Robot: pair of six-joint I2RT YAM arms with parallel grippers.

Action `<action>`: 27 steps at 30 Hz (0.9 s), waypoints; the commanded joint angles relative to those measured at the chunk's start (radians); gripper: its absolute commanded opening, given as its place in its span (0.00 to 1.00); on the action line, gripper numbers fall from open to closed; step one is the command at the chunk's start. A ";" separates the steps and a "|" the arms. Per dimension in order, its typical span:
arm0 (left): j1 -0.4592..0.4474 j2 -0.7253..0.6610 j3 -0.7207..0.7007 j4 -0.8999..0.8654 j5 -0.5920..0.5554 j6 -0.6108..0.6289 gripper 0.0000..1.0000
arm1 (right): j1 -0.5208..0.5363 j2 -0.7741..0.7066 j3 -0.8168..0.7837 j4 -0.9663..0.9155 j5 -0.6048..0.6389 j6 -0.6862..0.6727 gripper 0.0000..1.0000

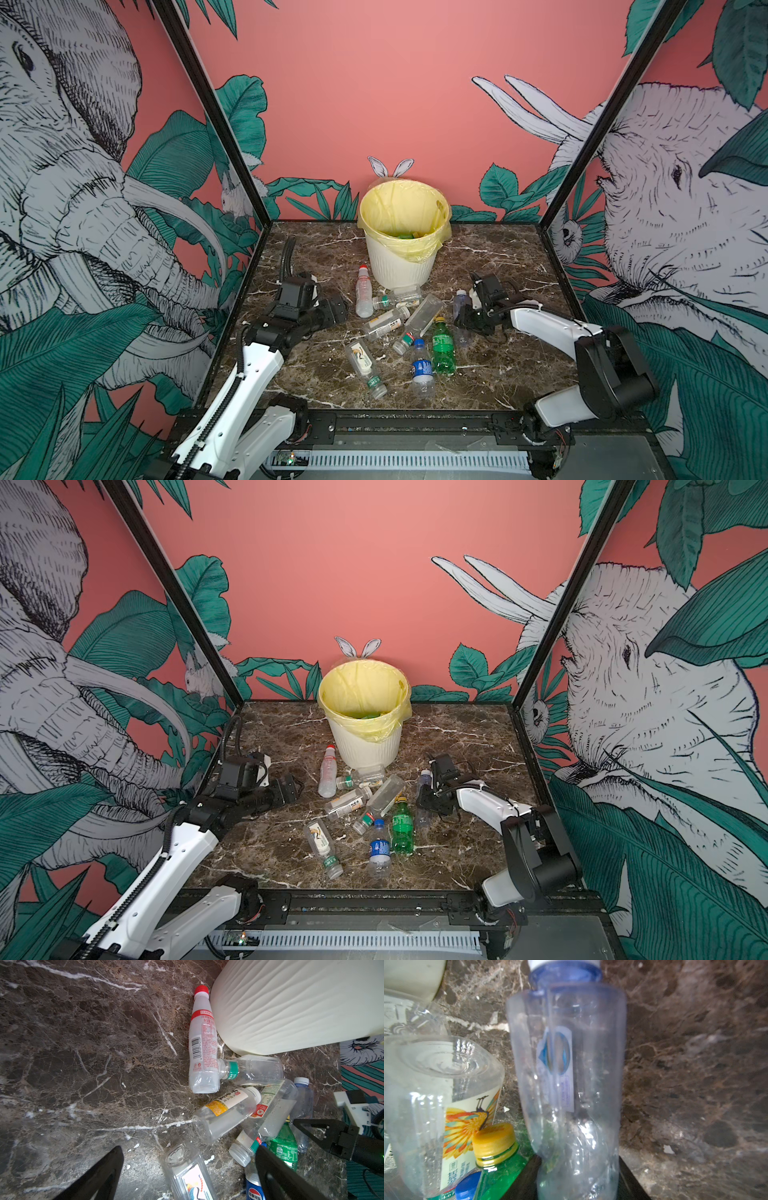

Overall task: Throw the plastic bottles in the bin
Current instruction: Pick up the plastic bottle from the center of the table.

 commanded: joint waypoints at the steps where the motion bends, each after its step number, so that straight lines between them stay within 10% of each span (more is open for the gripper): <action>1: 0.005 -0.003 -0.021 0.011 -0.015 -0.012 0.99 | 0.006 -0.042 0.013 -0.011 0.009 0.004 0.50; 27: 0.007 0.003 -0.004 0.012 -0.009 -0.017 0.99 | 0.006 -0.217 0.082 0.046 -0.077 0.093 0.46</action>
